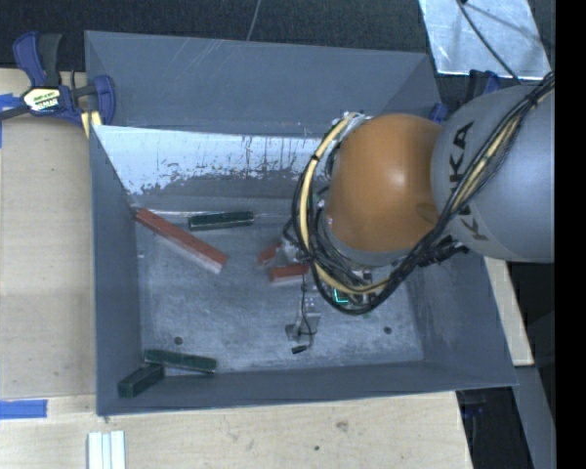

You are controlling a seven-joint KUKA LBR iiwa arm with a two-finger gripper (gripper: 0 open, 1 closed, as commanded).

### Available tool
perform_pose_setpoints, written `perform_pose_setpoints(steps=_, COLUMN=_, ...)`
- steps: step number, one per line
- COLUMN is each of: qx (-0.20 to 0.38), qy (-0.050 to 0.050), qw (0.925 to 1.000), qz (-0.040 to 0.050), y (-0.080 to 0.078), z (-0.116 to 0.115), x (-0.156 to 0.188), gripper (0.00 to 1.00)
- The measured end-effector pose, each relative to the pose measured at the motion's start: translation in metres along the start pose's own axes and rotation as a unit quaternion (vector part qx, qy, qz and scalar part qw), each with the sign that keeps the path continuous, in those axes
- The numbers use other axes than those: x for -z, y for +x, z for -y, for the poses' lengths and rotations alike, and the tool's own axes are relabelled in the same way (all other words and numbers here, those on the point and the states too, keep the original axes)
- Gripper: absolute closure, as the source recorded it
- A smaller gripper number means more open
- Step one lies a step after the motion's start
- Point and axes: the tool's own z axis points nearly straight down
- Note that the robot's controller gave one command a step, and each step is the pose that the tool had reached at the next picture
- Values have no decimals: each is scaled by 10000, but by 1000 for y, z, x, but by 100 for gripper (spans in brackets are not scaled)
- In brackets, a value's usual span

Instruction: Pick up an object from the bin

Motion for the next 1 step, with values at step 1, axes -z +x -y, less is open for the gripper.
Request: perform_pose_setpoints(steps=1, qx=-4, qy=0, qw=10000, qz=1, y=0, z=0, x=0, gripper=0)
